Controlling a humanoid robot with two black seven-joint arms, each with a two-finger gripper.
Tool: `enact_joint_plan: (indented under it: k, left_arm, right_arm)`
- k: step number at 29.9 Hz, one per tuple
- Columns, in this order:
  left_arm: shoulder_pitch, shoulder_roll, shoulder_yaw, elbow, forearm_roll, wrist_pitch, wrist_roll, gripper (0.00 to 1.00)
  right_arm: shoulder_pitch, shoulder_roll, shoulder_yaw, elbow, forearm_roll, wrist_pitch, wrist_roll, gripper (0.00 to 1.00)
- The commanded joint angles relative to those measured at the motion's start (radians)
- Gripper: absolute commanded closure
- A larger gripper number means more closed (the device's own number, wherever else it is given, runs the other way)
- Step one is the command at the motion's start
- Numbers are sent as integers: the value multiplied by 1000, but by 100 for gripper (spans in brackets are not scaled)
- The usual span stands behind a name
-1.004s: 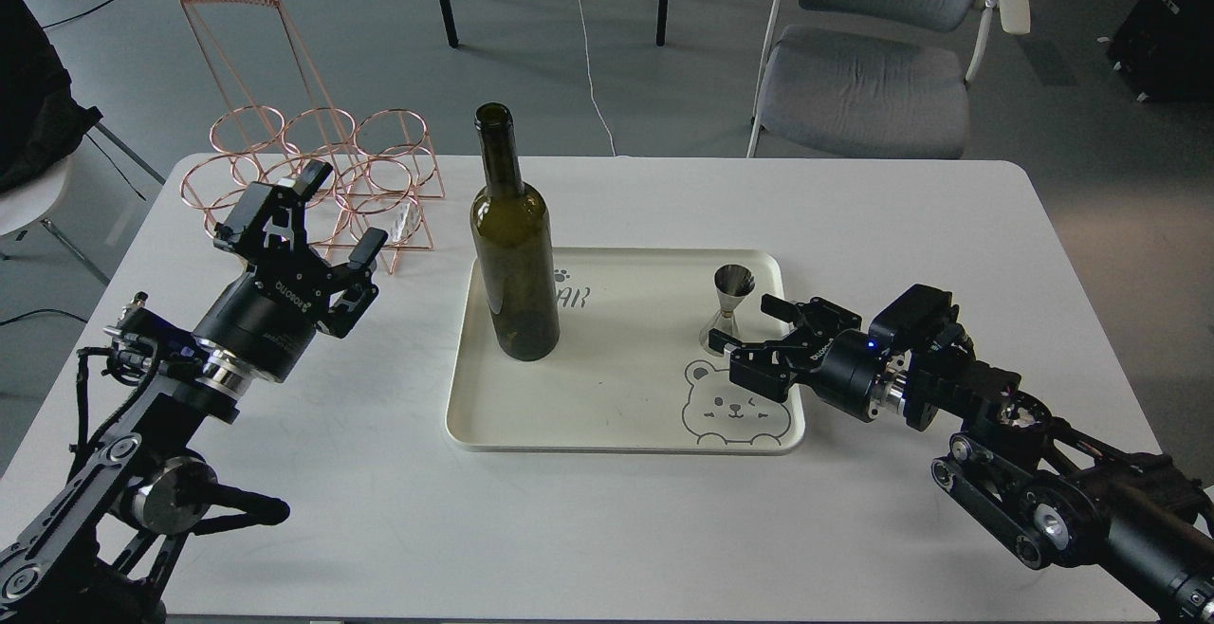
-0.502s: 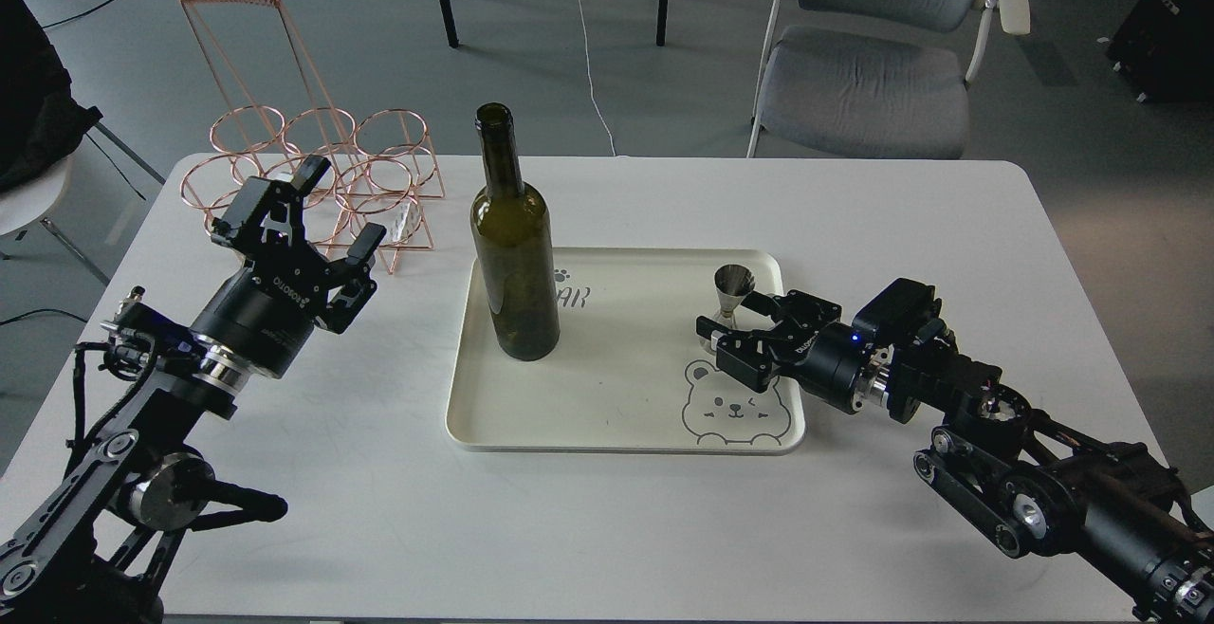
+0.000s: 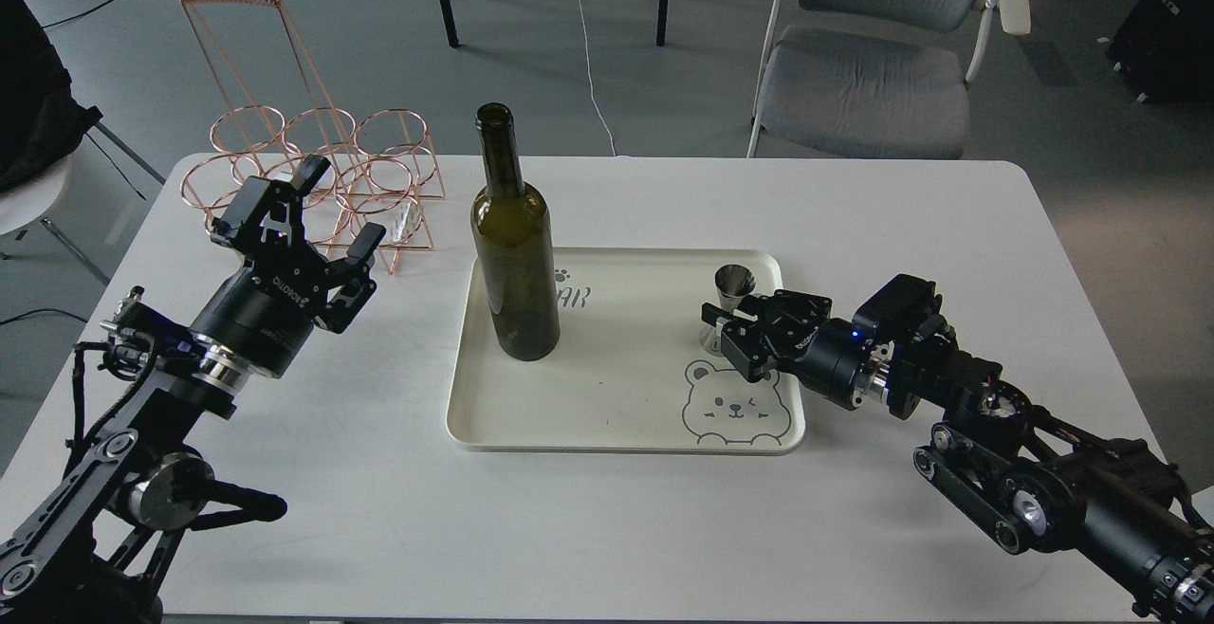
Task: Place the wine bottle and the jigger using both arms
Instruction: 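Close the right gripper around the metal jigger, then lift the jigger off the tray and carry it outward with the right gripper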
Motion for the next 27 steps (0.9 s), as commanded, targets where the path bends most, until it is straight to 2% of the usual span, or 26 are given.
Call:
enact_joint_plan:
  k: [1, 11, 17, 27]
  left_arm:
    - [0, 0, 0, 0, 0, 0, 0, 2]
    - [-2, 3, 0, 0, 0, 2, 2, 2]
    - [-14, 5, 0, 0, 0, 2, 2, 2]
    - [-15, 3, 2, 0, 2, 2, 2, 2]
  right_arm:
    - [3, 0, 0, 4, 0, -12, 0, 72]
    - [2, -49, 21, 88, 0, -31, 0, 74]
    - [-18, -135, 112, 162, 0, -34, 0, 74]
    - [-162, -262, 259, 140, 0, -167, 0, 74]
